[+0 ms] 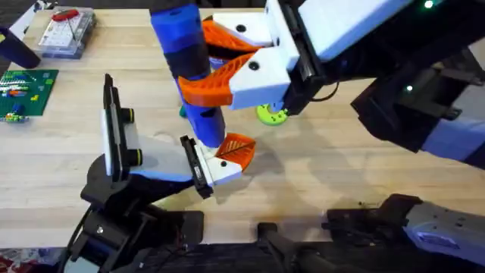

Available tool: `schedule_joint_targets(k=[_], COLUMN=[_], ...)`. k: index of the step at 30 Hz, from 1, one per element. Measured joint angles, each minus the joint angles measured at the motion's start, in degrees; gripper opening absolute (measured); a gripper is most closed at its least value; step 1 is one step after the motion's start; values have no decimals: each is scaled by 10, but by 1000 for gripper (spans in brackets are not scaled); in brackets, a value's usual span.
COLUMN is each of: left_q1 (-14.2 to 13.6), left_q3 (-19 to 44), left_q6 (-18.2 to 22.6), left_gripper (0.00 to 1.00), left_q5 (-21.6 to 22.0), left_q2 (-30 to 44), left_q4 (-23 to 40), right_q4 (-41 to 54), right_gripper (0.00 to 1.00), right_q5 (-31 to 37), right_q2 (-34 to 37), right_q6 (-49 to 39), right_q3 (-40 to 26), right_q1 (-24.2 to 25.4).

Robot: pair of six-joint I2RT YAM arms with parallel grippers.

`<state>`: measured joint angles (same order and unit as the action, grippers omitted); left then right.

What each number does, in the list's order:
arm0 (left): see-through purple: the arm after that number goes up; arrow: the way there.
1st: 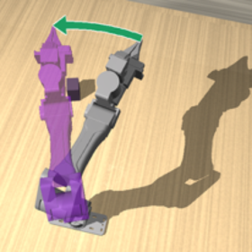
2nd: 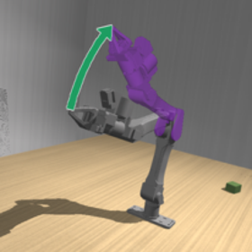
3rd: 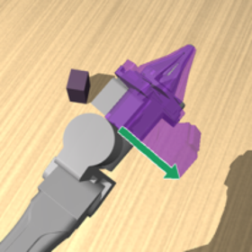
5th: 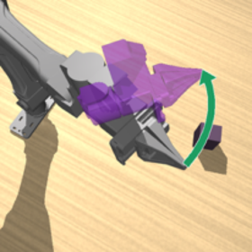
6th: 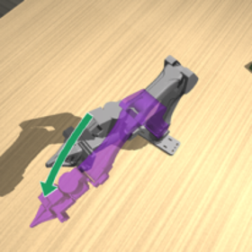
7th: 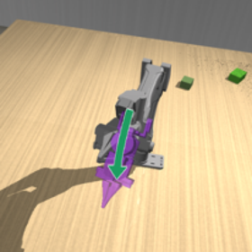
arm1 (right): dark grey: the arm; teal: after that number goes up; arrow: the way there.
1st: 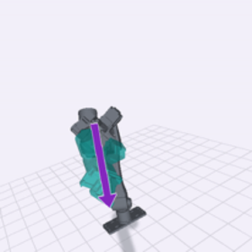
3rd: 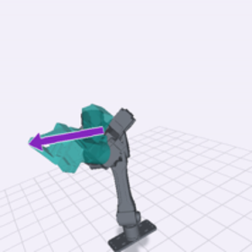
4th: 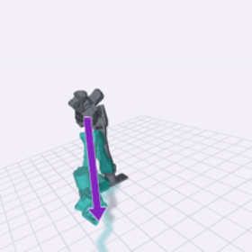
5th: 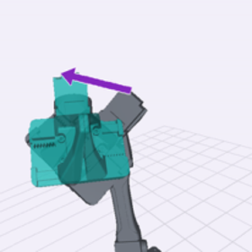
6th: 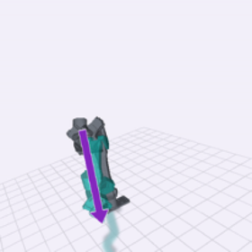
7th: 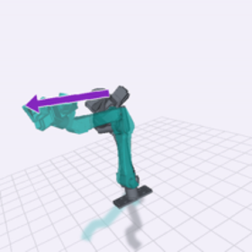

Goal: Pick up the gripper from the table and insert it into the empty holder that is missing its gripper. Then pick up a screw, insert it into the mounting hole, and use the screwdriver to tighten it. Finally, clean up the table by picking up the vegetable and placing it into the bucket.

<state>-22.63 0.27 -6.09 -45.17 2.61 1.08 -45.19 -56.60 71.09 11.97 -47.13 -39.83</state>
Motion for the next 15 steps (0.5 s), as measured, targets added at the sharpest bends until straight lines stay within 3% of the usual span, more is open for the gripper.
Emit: schedule_joint_targets(k=[15], left_q1=[0], left_q3=[0], left_q6=[0], left_gripper=[14], left_q5=[0], left_q2=[0], left_q4=[0], right_q4=[0], right_gripper=[72], right_q5=[0], right_q2=[0], right_q6=[-8], right_q3=[0], right_q1=[0])
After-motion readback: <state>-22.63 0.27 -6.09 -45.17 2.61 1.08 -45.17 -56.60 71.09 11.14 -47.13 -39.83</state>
